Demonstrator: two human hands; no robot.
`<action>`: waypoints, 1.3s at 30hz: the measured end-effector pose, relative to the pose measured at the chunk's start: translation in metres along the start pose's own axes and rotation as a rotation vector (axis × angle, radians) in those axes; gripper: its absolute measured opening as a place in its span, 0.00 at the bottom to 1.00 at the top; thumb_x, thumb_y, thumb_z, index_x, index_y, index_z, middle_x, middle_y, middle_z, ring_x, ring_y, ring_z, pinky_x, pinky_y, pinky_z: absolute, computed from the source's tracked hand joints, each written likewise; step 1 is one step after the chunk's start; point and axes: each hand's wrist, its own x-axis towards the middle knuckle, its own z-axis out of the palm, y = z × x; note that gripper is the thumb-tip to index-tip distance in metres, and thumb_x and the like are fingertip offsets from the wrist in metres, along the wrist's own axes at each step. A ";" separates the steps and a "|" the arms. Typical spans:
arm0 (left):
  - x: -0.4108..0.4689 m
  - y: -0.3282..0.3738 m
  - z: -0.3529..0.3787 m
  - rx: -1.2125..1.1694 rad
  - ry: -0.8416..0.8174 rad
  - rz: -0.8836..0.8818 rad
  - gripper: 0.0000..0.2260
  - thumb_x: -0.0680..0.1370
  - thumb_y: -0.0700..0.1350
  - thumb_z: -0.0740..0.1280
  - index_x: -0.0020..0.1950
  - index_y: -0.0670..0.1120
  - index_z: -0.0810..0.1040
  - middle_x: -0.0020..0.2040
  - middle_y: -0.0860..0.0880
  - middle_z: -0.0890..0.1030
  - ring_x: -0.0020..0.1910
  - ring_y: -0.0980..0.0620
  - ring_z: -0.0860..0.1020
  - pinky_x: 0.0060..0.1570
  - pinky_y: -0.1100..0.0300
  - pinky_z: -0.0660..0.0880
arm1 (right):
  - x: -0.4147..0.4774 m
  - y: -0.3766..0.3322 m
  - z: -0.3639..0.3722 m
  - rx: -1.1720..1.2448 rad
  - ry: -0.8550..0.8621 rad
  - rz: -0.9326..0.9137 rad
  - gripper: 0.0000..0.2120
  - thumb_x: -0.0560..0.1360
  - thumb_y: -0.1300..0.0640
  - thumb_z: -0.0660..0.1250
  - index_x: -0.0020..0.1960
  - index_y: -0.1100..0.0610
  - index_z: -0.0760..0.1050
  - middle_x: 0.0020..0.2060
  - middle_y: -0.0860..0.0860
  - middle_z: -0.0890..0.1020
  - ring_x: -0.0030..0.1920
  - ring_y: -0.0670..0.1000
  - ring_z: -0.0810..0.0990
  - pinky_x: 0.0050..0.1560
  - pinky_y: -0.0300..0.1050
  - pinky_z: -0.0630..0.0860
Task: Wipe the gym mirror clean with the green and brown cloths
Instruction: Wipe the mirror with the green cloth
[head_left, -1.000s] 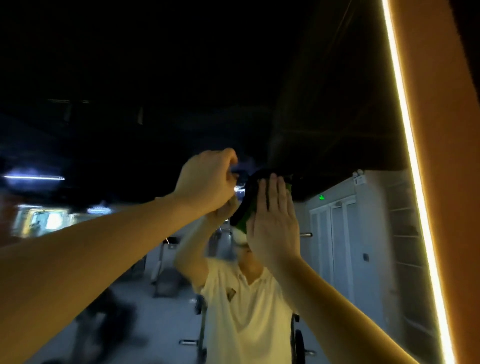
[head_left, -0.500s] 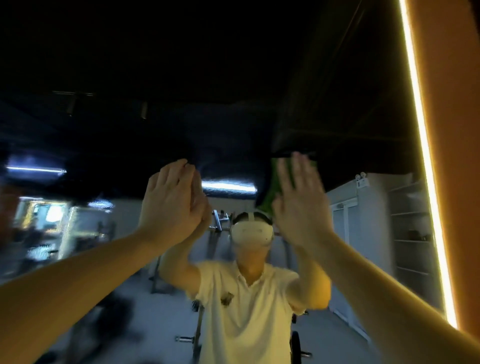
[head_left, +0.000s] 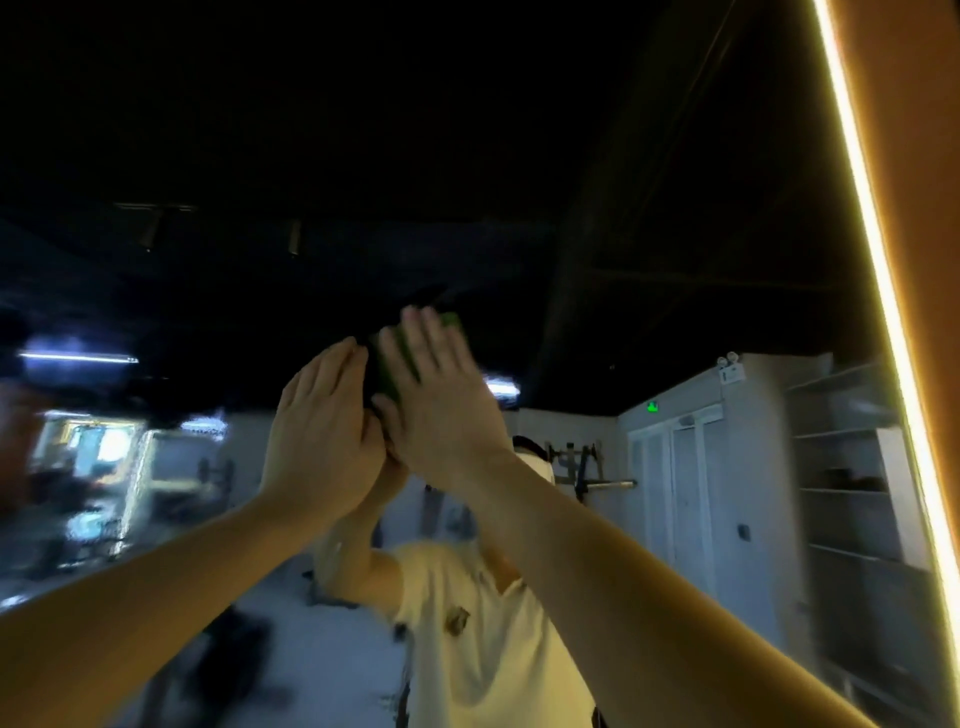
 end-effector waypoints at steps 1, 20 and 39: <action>0.000 0.000 0.001 -0.002 0.007 -0.012 0.31 0.77 0.50 0.50 0.76 0.36 0.69 0.76 0.37 0.70 0.76 0.39 0.67 0.75 0.43 0.63 | -0.007 0.001 0.000 -0.025 -0.024 -0.087 0.30 0.87 0.42 0.39 0.83 0.57 0.38 0.83 0.60 0.41 0.82 0.59 0.37 0.81 0.59 0.40; -0.023 -0.019 -0.008 0.046 -0.089 0.099 0.31 0.79 0.51 0.48 0.78 0.39 0.68 0.78 0.40 0.69 0.78 0.43 0.67 0.79 0.48 0.58 | -0.076 -0.051 0.017 0.042 -0.058 0.123 0.32 0.86 0.44 0.39 0.82 0.61 0.37 0.81 0.64 0.38 0.81 0.64 0.34 0.81 0.62 0.39; -0.065 -0.019 -0.002 0.187 -0.221 0.179 0.37 0.78 0.58 0.49 0.81 0.36 0.60 0.82 0.38 0.60 0.81 0.40 0.60 0.79 0.42 0.58 | -0.140 0.019 0.015 0.094 0.079 0.644 0.30 0.85 0.47 0.45 0.81 0.66 0.54 0.80 0.67 0.56 0.82 0.66 0.48 0.81 0.64 0.48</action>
